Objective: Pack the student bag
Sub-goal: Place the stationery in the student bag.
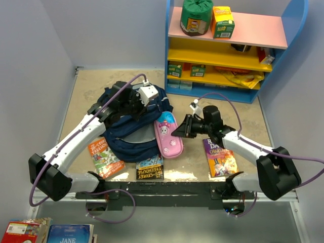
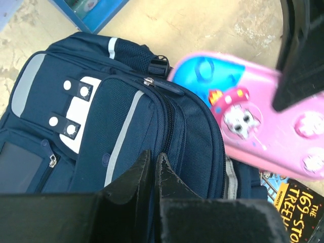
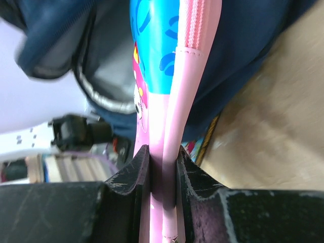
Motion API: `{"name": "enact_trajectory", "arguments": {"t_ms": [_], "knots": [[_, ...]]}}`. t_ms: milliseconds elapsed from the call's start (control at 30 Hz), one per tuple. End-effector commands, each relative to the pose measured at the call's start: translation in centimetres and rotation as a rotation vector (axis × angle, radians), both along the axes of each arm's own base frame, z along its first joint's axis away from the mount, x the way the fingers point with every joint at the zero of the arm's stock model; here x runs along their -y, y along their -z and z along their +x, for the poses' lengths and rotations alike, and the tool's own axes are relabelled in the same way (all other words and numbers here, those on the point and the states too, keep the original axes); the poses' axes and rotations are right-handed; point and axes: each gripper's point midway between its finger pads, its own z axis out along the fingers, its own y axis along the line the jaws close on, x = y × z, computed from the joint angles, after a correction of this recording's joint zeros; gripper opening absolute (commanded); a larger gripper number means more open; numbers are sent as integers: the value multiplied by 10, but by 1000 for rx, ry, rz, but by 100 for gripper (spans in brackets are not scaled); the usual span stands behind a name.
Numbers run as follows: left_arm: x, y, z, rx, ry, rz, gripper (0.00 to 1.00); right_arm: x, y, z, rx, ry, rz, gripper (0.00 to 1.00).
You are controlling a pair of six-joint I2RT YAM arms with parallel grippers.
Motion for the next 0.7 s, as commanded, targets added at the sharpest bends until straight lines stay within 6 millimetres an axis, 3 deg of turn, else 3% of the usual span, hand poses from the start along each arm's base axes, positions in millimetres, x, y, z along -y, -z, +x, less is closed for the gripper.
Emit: {"name": "enact_trajectory", "arguments": {"t_ms": [0,133,200,233,267,333,400,467,500,533,667], "knots": [[20,-71,20,176,6,-151,0,-7,-6,-27,-83,-74,68,0],[29,-73,11,146,68,-178,0,-12,-10,-27,-88,-79,93,0],[38,-73,1,115,131,-208,0,-22,-10,-18,-104,-85,97,0],[42,-74,-3,101,154,-221,0,-30,-21,-9,-87,-87,112,0],[44,-76,-7,83,168,-240,0,-37,-15,1,-110,-68,118,0],[51,-77,-19,50,228,-269,0,-49,-27,23,-95,-28,134,0],[52,-77,-24,39,244,-277,0,-58,-27,48,-99,47,147,0],[51,-76,-24,42,243,-271,0,-70,-45,69,-59,89,190,0],[50,-76,-24,42,243,-268,0,-73,-38,83,-66,139,181,0],[50,-76,-25,43,243,-267,0,-77,-50,93,-32,159,215,0],[49,-78,-26,44,234,-271,0,-80,-52,122,-6,321,263,0]]}}
